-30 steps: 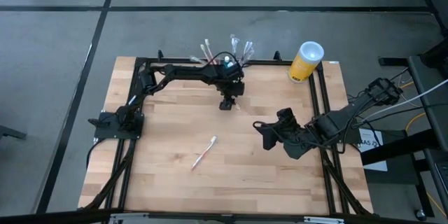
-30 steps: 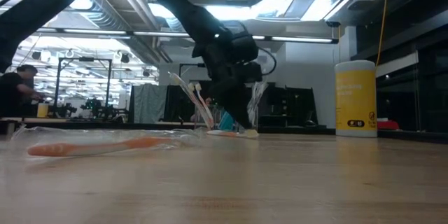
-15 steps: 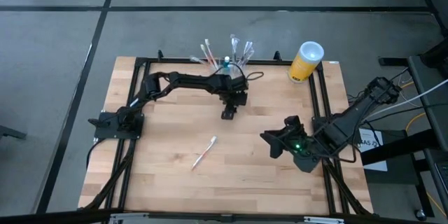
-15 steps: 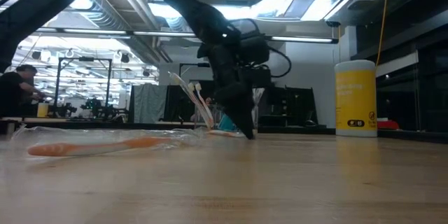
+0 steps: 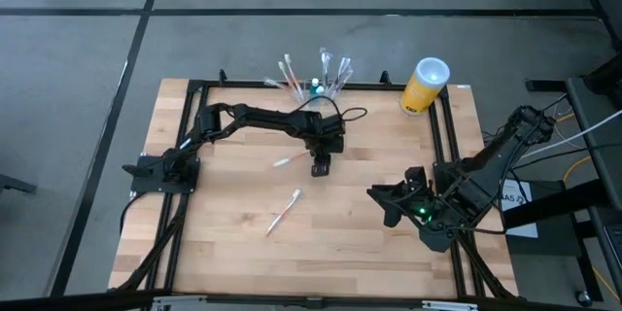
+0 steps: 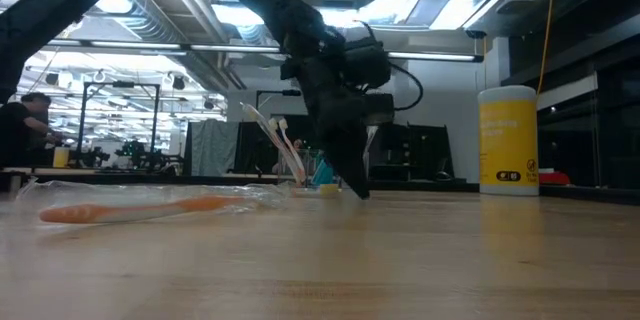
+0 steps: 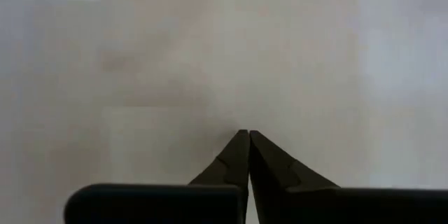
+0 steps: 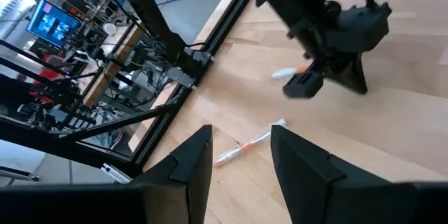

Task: Pick & Place toothbrushing station
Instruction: Put the orange toothbrush into the transparent organizer

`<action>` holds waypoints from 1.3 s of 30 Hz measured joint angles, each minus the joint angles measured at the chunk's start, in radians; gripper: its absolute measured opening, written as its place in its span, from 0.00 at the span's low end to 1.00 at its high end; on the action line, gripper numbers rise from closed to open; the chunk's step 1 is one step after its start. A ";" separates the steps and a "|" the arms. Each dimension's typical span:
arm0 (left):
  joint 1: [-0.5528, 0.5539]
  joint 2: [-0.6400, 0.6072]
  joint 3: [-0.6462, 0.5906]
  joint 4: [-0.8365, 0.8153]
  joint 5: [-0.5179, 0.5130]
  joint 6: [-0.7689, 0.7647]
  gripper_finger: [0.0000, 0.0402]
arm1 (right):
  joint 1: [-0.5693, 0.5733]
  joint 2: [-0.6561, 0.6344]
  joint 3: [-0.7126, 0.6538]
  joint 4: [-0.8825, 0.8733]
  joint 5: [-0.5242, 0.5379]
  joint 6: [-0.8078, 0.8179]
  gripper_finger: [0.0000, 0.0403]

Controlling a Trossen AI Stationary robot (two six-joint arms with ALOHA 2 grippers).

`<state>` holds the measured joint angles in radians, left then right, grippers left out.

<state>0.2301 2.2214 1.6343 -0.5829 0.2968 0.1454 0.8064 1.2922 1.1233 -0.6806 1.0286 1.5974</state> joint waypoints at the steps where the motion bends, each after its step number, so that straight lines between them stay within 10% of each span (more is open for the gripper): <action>1: -0.004 -0.014 -0.001 0.012 0.006 -0.018 0.00 | 0.003 0.000 0.000 0.000 0.008 0.000 0.37; 14: 0.031 -0.198 0.007 -0.274 -0.385 -0.264 0.14 | 0.030 0.000 0.000 0.001 0.083 -0.015 0.37; 25: 0.036 -0.069 0.007 -0.330 -0.422 -0.342 0.41 | 0.065 0.000 0.001 0.020 0.110 -0.034 0.37; 39: 0.029 0.008 0.016 -0.327 -0.372 -0.396 0.19 | 0.108 0.000 0.001 0.038 0.165 -0.010 0.37</action>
<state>0.2592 2.2292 1.6505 -0.9100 -0.0749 -0.2508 0.9146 1.2922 1.1240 -0.6426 1.1941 1.5871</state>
